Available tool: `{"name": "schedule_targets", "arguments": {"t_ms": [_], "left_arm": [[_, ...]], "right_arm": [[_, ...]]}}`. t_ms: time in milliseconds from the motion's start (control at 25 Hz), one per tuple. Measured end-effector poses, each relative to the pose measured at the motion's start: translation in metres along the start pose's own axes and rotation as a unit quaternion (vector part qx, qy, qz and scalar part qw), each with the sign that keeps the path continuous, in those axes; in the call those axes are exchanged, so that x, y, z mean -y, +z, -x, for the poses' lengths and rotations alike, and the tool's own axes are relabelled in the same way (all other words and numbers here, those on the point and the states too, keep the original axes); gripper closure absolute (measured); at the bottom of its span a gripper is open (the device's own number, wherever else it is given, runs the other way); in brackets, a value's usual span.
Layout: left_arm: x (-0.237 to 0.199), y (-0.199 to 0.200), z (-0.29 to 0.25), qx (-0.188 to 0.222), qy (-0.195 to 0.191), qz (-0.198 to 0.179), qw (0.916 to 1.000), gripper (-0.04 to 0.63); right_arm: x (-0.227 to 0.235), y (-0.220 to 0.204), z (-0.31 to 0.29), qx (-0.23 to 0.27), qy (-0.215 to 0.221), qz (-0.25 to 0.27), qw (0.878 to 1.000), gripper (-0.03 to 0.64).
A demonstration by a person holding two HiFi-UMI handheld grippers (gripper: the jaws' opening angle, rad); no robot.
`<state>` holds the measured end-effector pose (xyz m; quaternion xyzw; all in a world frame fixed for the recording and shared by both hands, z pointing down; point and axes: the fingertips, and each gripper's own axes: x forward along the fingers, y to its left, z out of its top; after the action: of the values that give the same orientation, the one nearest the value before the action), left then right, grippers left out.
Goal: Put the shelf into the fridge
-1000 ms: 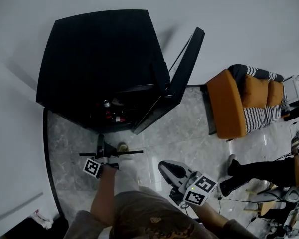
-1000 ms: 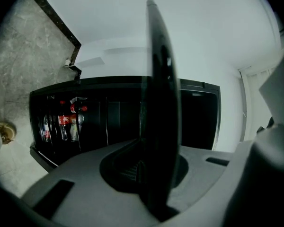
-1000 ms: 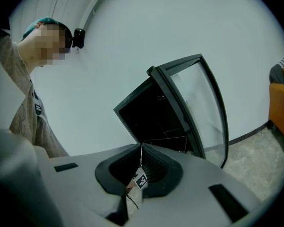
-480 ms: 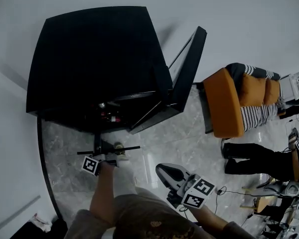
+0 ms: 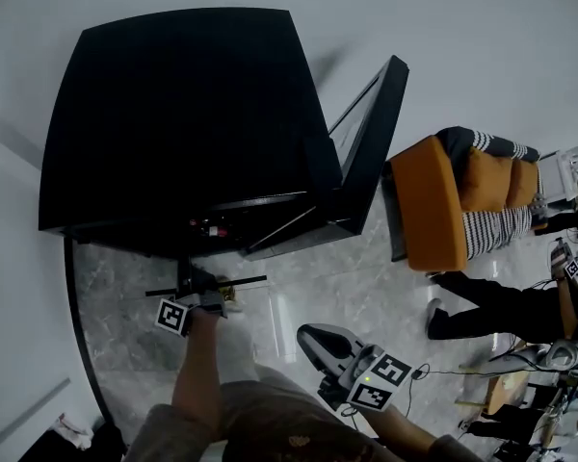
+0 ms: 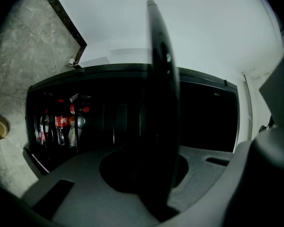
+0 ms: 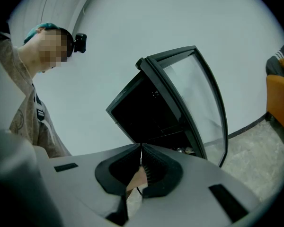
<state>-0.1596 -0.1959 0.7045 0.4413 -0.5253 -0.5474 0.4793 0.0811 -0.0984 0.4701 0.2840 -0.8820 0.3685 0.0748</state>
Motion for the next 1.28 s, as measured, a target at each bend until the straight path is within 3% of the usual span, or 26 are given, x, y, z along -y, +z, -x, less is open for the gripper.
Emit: {"name": "schedule_targets", "arguments": {"t_ms": [1280], "left_arm": [[-0.007, 0.007, -0.072, 0.019, -0.027, -0.005, 0.9994, 0.578]], "right_arm": [[-0.013, -0.016, -0.01, -0.018, 0.008, 0.002, 1.0, 0.595]]}}
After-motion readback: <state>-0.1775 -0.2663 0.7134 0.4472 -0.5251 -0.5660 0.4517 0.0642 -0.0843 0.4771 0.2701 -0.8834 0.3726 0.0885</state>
